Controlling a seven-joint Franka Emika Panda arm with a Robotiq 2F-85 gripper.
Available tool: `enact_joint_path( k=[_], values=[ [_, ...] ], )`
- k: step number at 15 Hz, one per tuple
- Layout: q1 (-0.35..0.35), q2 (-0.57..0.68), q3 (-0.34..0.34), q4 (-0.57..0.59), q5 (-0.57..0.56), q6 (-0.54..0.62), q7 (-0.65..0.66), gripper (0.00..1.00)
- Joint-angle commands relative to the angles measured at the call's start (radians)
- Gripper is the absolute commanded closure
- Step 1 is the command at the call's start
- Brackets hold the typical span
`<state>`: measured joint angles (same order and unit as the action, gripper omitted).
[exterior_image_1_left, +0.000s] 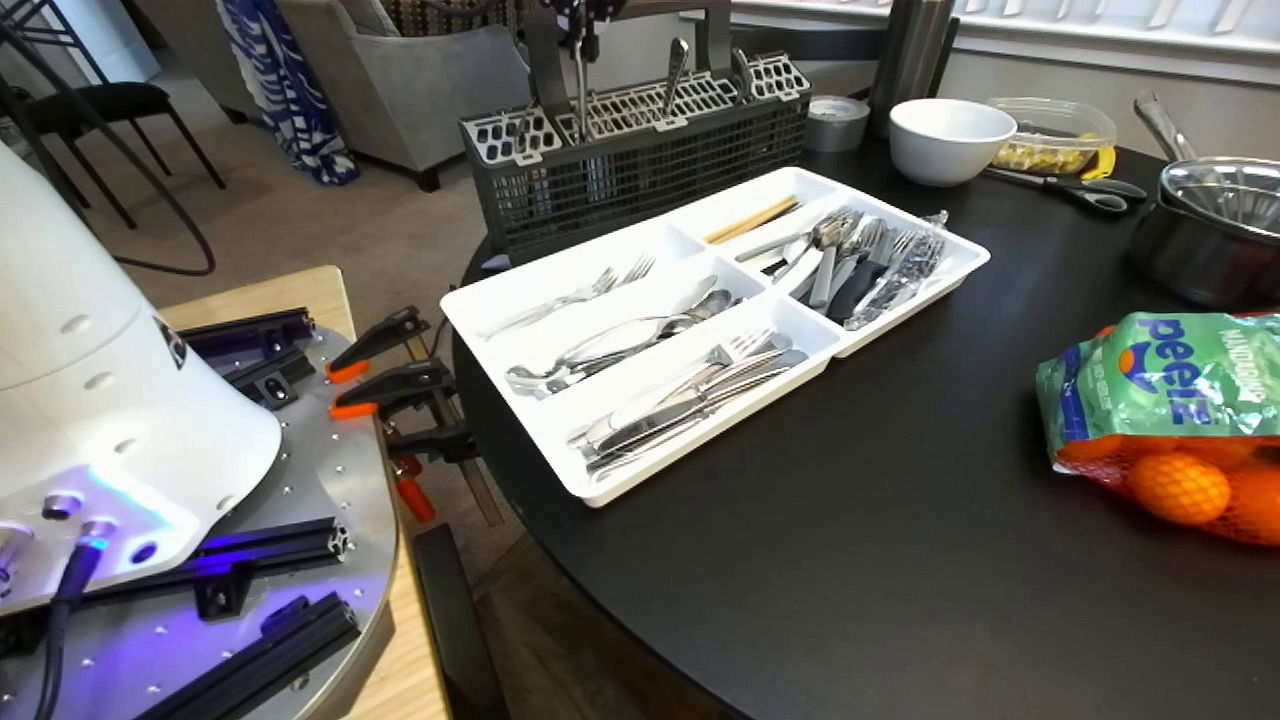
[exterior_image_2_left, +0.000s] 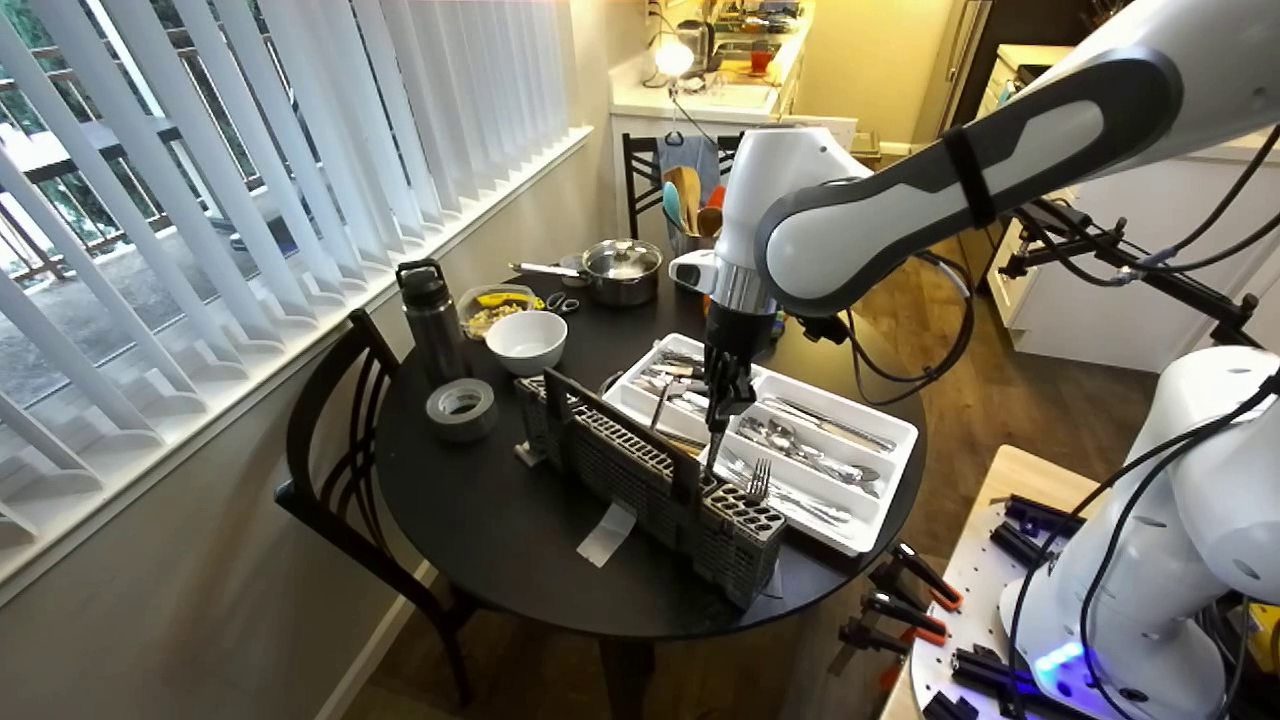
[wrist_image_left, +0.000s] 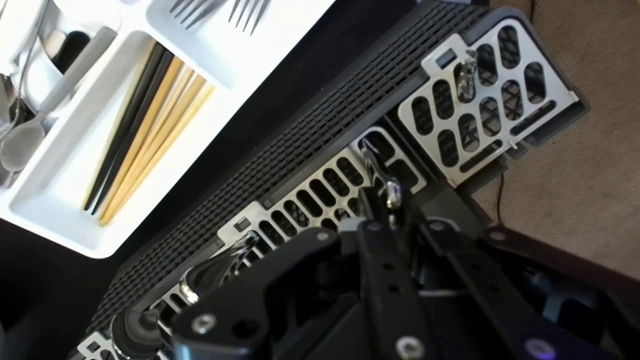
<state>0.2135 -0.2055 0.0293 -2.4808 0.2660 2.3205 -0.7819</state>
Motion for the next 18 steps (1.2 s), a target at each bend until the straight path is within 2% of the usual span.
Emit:
enact_joint_path(
  k=[1, 3, 9, 18],
  values=[
    [-0.007, -0.03, 0.017, -0.03, -0.016, 0.029, 0.01, 1.0],
    [-0.006, -0.05, 0.027, -0.037, -0.02, 0.017, 0.036, 0.97],
    [-0.005, -0.152, 0.066, -0.036, -0.105, -0.099, 0.305, 0.97],
    [0.002, -0.277, 0.092, -0.006, -0.183, -0.21, 0.474, 0.97]
  ],
)
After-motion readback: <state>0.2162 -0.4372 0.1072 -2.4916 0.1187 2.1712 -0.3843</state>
